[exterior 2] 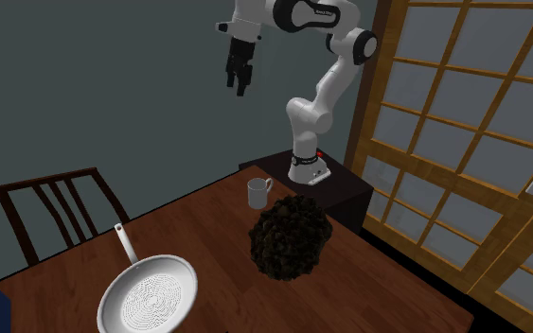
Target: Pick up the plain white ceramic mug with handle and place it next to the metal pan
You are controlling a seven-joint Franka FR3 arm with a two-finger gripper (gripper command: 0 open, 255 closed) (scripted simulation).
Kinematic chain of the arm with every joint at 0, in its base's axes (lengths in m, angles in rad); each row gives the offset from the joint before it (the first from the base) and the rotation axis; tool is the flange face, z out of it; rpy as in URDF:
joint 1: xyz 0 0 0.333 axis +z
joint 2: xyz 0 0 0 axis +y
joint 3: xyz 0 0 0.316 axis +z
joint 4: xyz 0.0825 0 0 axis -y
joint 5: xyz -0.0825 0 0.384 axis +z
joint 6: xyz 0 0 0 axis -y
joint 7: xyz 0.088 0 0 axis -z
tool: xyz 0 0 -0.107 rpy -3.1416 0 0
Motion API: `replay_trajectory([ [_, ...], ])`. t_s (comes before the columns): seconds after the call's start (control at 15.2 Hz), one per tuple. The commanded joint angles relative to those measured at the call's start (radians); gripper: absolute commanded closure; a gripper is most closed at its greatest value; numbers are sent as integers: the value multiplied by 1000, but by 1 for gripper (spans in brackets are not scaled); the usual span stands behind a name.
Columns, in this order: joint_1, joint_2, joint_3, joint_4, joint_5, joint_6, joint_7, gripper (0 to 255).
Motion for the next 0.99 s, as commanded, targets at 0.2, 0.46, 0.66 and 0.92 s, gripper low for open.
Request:
replay_trajectory([
  [0.2, 3, -20, 30, -100, 18, 62, 48, 0],
  [0.46, 10, -33, 75, -223, 47, 149, 114, 0],
  [0.66, 19, -29, 112, -305, 72, 218, 164, 0],
  [0.92, 33, -3, 166, -402, 110, 318, 233, 0],
])
